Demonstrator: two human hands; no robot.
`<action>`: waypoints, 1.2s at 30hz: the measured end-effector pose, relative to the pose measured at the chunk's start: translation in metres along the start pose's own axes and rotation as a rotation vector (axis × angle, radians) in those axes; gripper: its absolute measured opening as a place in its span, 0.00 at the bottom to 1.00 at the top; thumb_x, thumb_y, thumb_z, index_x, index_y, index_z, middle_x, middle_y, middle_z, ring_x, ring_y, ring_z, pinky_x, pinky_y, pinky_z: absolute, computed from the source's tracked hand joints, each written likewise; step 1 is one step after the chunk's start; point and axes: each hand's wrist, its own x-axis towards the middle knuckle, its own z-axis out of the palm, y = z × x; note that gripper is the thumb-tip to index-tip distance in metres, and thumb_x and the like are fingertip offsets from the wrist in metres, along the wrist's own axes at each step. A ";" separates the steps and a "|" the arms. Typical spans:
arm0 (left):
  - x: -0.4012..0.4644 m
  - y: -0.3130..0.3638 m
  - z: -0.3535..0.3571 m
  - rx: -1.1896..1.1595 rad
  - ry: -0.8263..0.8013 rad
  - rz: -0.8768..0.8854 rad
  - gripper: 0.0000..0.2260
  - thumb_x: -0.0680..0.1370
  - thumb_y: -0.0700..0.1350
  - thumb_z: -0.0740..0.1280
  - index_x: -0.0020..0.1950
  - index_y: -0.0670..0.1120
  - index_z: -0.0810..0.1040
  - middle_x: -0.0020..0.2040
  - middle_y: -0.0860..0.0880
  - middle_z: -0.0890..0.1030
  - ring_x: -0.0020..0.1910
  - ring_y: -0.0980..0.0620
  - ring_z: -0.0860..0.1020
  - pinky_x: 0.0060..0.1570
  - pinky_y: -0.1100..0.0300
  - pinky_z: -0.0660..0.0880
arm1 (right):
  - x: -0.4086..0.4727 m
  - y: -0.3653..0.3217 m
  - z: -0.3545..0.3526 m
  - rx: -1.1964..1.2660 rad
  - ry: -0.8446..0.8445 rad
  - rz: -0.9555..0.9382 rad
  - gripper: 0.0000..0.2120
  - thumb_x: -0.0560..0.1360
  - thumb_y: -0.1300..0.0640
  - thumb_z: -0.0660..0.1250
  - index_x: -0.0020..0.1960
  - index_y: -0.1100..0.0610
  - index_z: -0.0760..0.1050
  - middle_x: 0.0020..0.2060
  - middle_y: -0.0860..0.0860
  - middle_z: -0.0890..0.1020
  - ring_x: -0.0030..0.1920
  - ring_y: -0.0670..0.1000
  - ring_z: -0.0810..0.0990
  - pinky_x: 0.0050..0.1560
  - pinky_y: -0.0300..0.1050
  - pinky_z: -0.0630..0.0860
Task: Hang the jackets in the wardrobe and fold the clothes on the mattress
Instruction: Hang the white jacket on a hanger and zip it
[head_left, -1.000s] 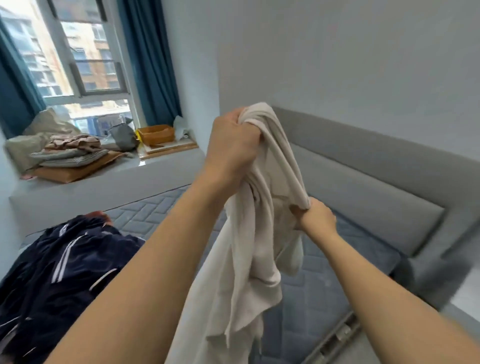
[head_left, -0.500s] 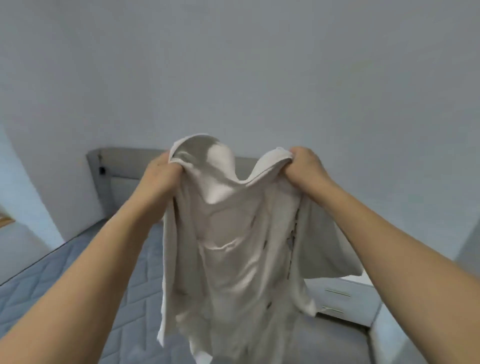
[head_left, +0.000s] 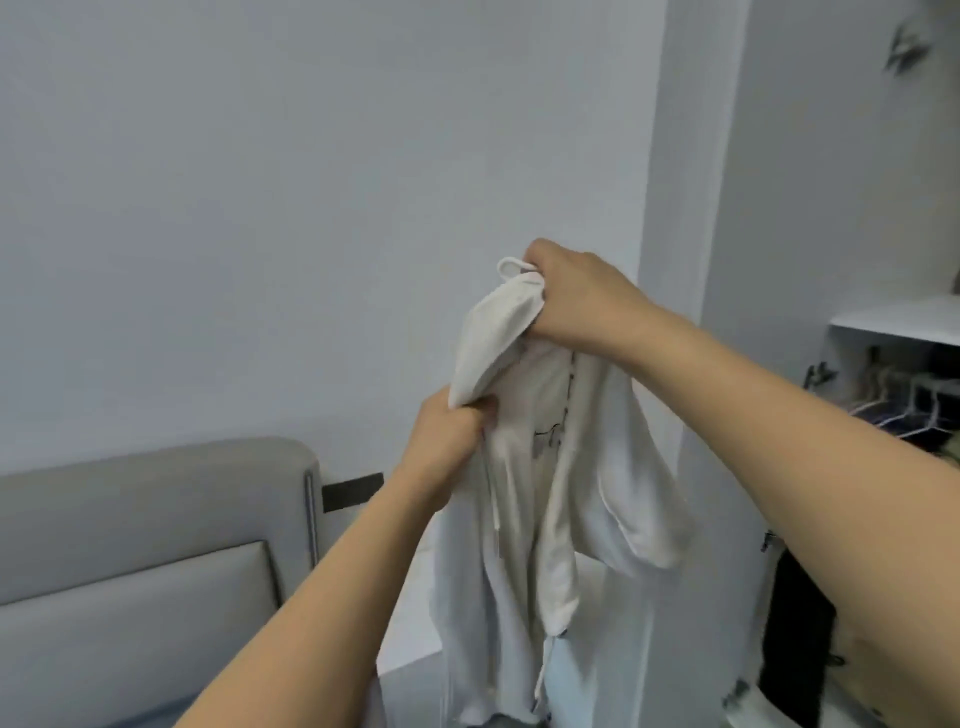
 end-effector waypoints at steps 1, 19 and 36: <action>0.015 0.007 0.011 -0.075 -0.034 0.033 0.07 0.78 0.40 0.64 0.48 0.51 0.79 0.48 0.54 0.83 0.48 0.52 0.80 0.48 0.58 0.76 | -0.002 0.023 -0.006 -0.041 0.005 0.048 0.14 0.73 0.44 0.66 0.49 0.51 0.67 0.41 0.47 0.78 0.43 0.53 0.76 0.36 0.46 0.67; 0.065 0.063 0.369 -0.682 -0.407 -0.336 0.16 0.77 0.36 0.57 0.57 0.43 0.82 0.53 0.41 0.84 0.51 0.40 0.83 0.51 0.38 0.80 | -0.314 0.297 0.121 0.552 0.311 1.563 0.52 0.68 0.38 0.72 0.79 0.55 0.47 0.73 0.54 0.64 0.71 0.57 0.66 0.69 0.45 0.64; 0.108 0.011 0.541 -0.574 -0.788 -0.615 0.13 0.79 0.41 0.60 0.57 0.45 0.82 0.53 0.43 0.84 0.51 0.41 0.83 0.53 0.41 0.80 | -0.334 0.439 -0.039 0.417 0.932 1.665 0.22 0.80 0.46 0.58 0.67 0.59 0.73 0.59 0.56 0.79 0.55 0.56 0.78 0.61 0.52 0.74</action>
